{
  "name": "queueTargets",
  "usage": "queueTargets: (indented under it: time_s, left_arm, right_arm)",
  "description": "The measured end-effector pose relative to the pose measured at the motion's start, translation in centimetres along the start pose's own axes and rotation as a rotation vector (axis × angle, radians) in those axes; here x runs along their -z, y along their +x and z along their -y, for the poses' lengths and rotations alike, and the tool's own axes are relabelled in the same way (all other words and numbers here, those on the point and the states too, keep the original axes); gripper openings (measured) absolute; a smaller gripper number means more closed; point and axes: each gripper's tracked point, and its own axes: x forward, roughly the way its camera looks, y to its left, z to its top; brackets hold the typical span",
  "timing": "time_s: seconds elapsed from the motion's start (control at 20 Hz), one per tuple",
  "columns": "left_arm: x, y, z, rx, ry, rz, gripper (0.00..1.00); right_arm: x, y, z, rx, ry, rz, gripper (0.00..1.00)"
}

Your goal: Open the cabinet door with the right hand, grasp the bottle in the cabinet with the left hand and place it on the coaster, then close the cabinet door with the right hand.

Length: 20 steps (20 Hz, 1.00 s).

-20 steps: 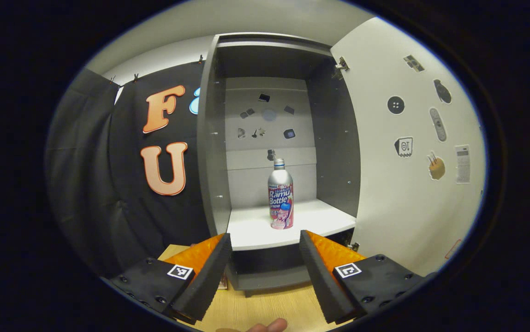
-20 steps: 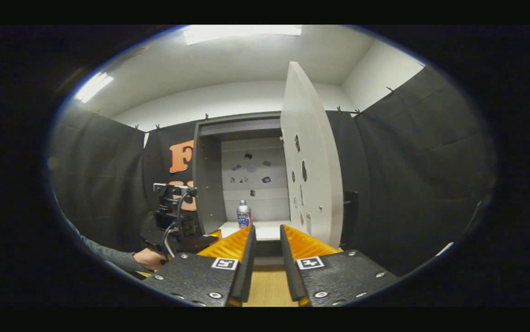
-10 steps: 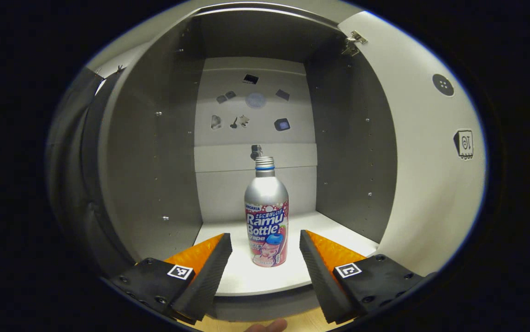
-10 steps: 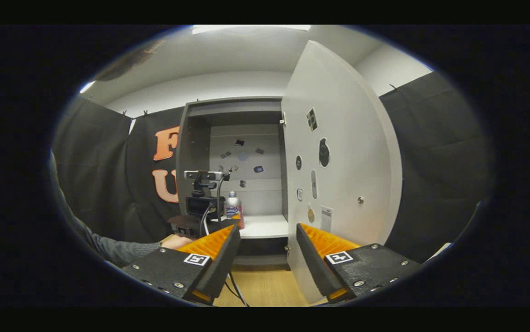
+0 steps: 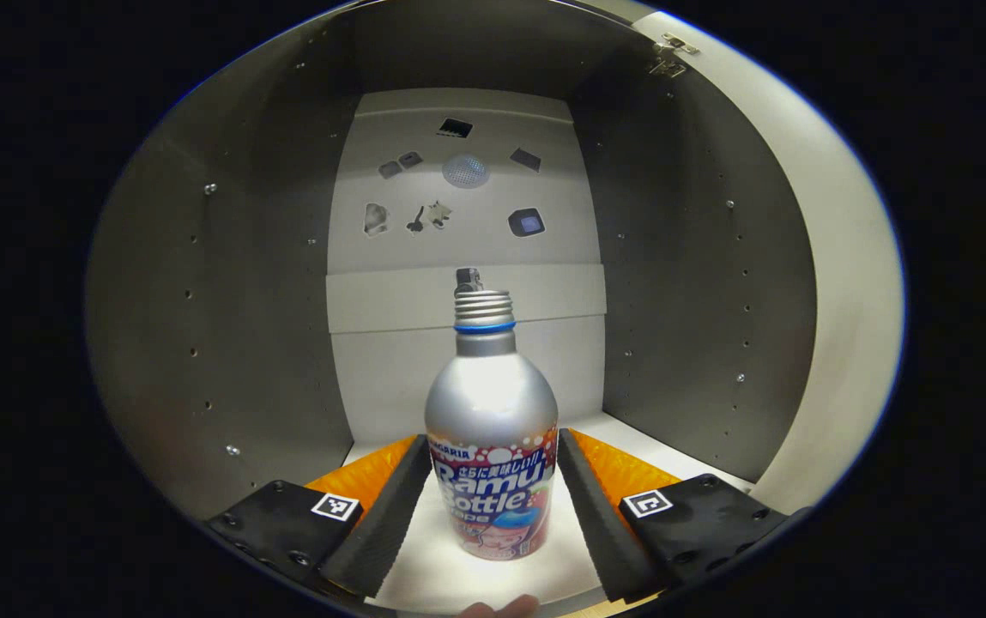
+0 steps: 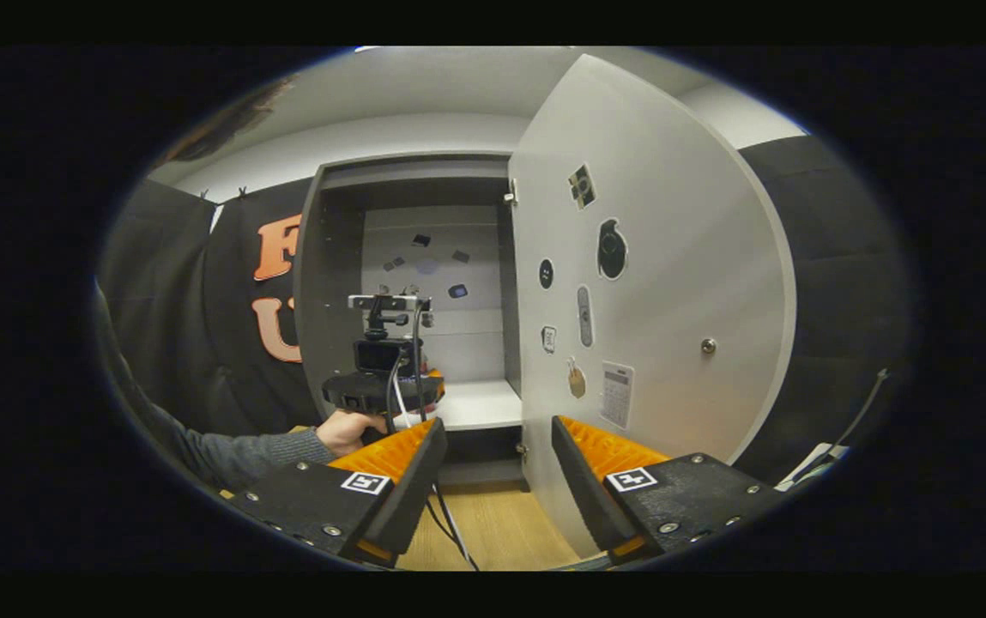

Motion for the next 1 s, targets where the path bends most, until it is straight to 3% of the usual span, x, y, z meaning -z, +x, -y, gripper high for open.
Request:
queueTargets:
  time_s: [0.1, 0.15, 0.3, 0.35, 0.4, 0.6, 0.8, 1.0]
  left_arm:
    - [-0.3, -0.6, -0.2, -0.005, 0.019, -0.003, 0.90]
    - [-0.6, -0.8, -0.3, -0.010, 0.020, 0.007, 0.85]
    - [-1.7, -3.5, -0.6, -0.006, 0.023, 0.040, 0.85]
    - [-1.9, -4.5, -0.6, -0.006, 0.020, 0.042, 0.85]
    - [-2.1, -5.6, -0.8, -0.006, 0.014, 0.044, 0.85]
    - [-2.1, -10.6, -2.0, -0.030, 0.001, 0.048, 0.85]
    - [0.9, -16.1, -3.5, -0.068, 0.010, 0.007, 0.85]
    - [6.7, -21.9, -5.6, -0.117, 0.000, -0.081, 0.85]
  right_arm:
    - [0.2, 0.0, 0.0, 0.003, 0.002, -0.010, 0.81]
    - [0.4, 0.0, 0.0, 0.000, 0.004, -0.014, 0.77]
    - [0.8, -0.6, -0.2, -0.011, 0.014, -0.025, 0.77]
    - [1.0, -1.0, -0.2, -0.017, 0.011, -0.026, 0.72]
    - [1.1, -1.5, -0.3, -0.025, 0.010, -0.030, 0.77]
    - [1.6, -3.8, -0.9, -0.065, 0.007, -0.037, 0.77]
    - [3.0, -6.3, -1.5, -0.118, 0.016, -0.064, 0.77]
    - [5.1, -8.4, -1.8, -0.163, 0.047, -0.102, 0.76]
